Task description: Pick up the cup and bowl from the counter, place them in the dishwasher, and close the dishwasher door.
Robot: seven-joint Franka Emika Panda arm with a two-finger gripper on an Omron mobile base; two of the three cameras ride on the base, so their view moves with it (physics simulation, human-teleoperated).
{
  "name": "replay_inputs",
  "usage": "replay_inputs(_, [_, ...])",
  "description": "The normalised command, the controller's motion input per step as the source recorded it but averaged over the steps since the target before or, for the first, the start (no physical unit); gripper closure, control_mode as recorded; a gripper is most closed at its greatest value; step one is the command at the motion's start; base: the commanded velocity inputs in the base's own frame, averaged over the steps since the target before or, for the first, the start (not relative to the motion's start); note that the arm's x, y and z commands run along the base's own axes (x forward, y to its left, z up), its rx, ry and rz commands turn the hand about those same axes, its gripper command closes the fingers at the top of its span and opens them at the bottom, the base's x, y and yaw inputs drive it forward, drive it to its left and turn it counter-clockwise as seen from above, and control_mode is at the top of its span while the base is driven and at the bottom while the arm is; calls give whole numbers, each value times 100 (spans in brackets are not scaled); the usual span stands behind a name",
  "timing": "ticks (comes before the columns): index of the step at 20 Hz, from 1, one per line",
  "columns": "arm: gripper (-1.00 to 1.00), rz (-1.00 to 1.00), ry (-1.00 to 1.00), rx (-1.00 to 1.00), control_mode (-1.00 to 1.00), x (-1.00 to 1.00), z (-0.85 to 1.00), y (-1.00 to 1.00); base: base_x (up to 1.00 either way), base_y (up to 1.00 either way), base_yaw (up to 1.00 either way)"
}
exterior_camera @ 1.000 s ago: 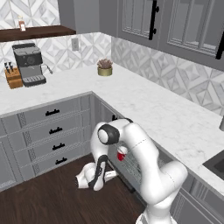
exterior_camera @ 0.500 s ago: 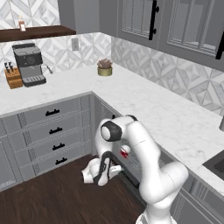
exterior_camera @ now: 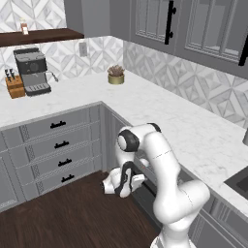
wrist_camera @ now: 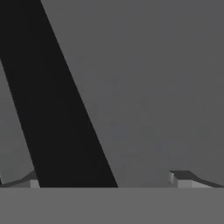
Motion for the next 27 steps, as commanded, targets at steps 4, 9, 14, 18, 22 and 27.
replay_inputs(4, [-100, 0, 2, 0, -100, 56, -10, -100, 0, 0, 0])
replay_inputs(9, [-100, 0, 2, 0, -100, 54, -12, -100, 0, 0, 0])
replay_inputs(14, [-100, 0, 1, 0, -100, 38, -15, -95, 0, 0, 0])
replay_inputs(18, [-100, 1, 0, 0, -100, 32, -16, -93, 0, 0, 0])
replay_inputs(22, [-100, 4, 0, 0, -100, 46, -20, -100, 0, 0, 0])
replay_inputs(27, [-100, 6, 0, 1, -100, 52, -31, -100, 0, 0, 0])
